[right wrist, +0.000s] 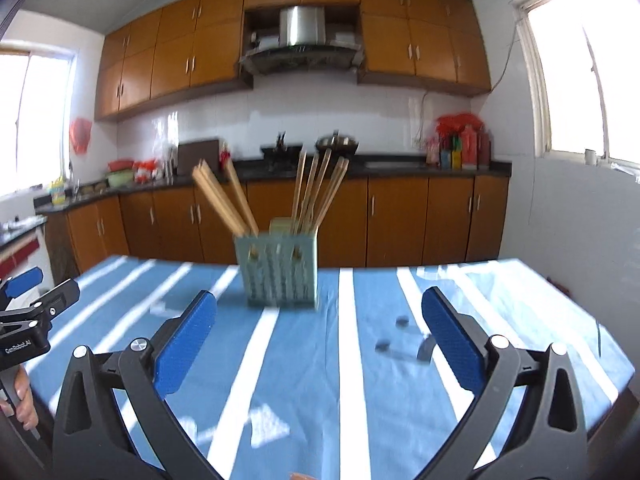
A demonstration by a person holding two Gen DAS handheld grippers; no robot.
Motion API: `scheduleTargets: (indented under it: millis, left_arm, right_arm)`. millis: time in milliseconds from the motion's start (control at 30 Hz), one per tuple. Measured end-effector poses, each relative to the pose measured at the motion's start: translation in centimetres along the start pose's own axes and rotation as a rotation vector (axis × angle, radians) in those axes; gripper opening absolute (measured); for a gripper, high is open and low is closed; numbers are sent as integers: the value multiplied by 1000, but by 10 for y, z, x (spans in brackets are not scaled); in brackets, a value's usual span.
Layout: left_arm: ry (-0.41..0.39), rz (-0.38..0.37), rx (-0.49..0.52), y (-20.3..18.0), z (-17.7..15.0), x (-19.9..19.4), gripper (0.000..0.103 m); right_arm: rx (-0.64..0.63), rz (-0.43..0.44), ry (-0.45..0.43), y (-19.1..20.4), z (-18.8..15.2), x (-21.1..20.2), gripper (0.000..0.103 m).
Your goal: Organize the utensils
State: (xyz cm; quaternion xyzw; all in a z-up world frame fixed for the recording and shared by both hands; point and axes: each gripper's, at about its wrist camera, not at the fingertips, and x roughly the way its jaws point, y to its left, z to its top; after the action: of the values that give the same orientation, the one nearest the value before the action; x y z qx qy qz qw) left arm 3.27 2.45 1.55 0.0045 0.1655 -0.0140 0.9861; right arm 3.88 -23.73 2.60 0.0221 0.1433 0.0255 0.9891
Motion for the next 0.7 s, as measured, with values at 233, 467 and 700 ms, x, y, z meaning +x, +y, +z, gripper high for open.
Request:
scheduleTargets:
  millis: [233,467,700]
  left_arm:
    - [25,19,-28,0,-29,-7,99]
    - [26,32,-37,1,-39,-18,99]
    - [23,27,-37,-1,-42,-25,99]
  right_arm:
    - [43,10,77,1,-39,-7,101]
    - [29,-9,93,2,-57,-16,101]
    - [11,-13,69,4,-59,-25,101]
